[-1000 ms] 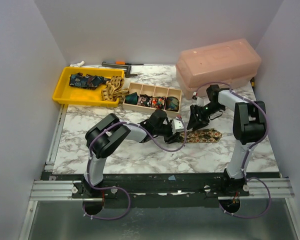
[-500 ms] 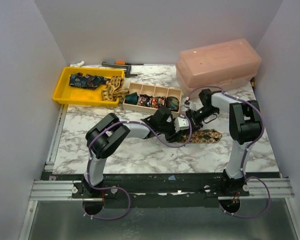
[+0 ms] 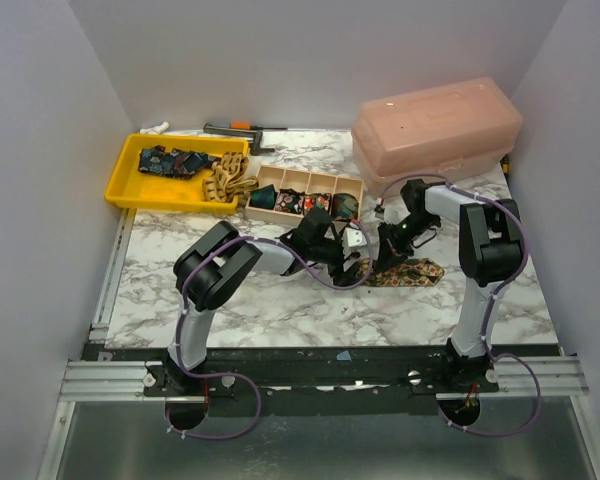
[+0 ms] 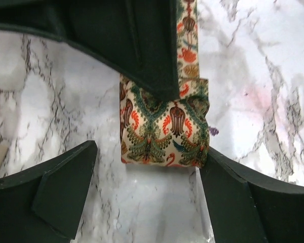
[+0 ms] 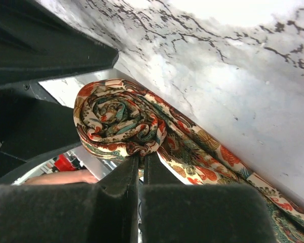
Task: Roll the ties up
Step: Roll the tie at the center of the board.
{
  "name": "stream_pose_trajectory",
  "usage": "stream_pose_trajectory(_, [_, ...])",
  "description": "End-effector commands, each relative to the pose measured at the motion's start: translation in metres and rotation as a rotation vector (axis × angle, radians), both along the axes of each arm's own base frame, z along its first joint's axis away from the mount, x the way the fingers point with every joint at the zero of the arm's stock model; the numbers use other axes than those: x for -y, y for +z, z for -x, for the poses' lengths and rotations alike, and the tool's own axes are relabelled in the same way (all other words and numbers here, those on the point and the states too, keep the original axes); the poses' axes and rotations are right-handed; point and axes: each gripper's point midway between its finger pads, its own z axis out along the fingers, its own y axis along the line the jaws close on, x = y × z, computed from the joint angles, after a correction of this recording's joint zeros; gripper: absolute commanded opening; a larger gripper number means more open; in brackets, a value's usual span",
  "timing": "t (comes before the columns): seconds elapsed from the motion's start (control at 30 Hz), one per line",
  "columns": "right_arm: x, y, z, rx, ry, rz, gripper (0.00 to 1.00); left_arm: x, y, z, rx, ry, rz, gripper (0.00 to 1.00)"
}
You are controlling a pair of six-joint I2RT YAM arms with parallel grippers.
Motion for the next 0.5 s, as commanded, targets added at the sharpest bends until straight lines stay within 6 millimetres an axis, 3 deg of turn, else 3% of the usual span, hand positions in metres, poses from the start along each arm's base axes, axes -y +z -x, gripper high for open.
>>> stream_pose_trajectory(0.0, [0.040, -0.058, -0.019, 0.122, 0.068, 0.245, 0.00, 0.024, 0.026, 0.001, 0.050, -0.086, 0.167, 0.83])
stream_pose_trajectory(0.13, [0.049, -0.070, -0.014, 0.117, 0.077, 0.299, 0.00, 0.032, 0.032, 0.011, 0.065, -0.138, 0.243, 0.84])
stream_pose_trajectory(0.27, [0.056, -0.078, -0.008, 0.098, 0.080, 0.335, 0.00, 0.036, 0.021, 0.018, 0.068, -0.140, 0.257, 0.84])
stream_pose_trajectory(0.47, [0.057, -0.085, -0.010, 0.111, 0.077, 0.371, 0.00, 0.045, -0.001, 0.013, 0.049, -0.091, 0.226, 0.69])
